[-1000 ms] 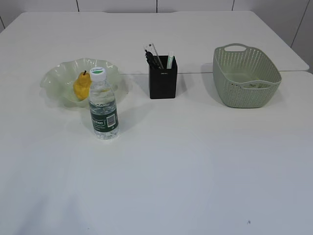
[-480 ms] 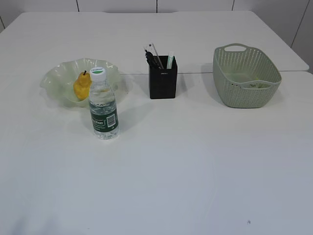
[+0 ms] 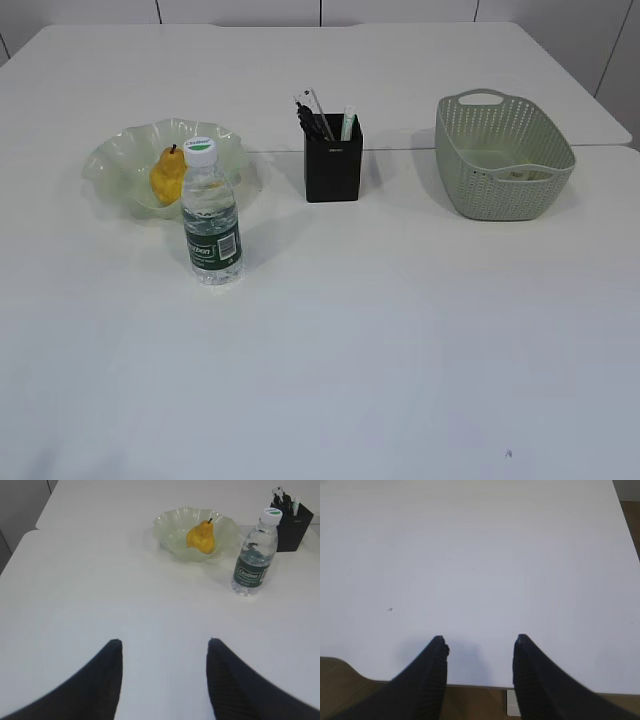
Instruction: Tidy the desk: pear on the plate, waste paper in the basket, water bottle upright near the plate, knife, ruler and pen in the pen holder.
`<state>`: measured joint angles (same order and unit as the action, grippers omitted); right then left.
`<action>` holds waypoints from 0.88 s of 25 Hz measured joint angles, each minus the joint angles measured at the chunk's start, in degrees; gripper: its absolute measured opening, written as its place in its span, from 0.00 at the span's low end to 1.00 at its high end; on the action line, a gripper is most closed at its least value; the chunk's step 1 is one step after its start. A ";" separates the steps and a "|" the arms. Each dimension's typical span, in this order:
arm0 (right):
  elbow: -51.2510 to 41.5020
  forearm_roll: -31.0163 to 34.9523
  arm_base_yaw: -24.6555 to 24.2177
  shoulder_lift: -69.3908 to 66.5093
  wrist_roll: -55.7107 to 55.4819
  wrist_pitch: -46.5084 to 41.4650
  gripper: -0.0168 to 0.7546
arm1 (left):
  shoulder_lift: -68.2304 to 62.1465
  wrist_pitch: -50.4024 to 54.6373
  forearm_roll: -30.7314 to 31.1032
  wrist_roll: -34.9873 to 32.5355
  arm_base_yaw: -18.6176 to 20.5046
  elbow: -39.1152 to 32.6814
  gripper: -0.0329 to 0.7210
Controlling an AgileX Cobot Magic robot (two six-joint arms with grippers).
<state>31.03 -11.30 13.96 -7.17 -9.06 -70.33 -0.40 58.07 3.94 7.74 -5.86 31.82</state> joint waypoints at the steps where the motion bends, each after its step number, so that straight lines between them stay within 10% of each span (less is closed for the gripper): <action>1: 0.00 0.00 0.00 0.00 0.00 0.00 0.45 | 0.00 0.09 0.00 -0.12 0.00 -0.12 0.55; 22: -1.99 -4.08 0.00 0.00 0.26 4.39 0.45 | 0.00 -13.12 -0.13 -0.36 0.00 -5.61 0.73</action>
<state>29.04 -15.38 13.96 -7.17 -8.80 -65.94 -0.40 44.95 3.81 7.38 -5.86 26.21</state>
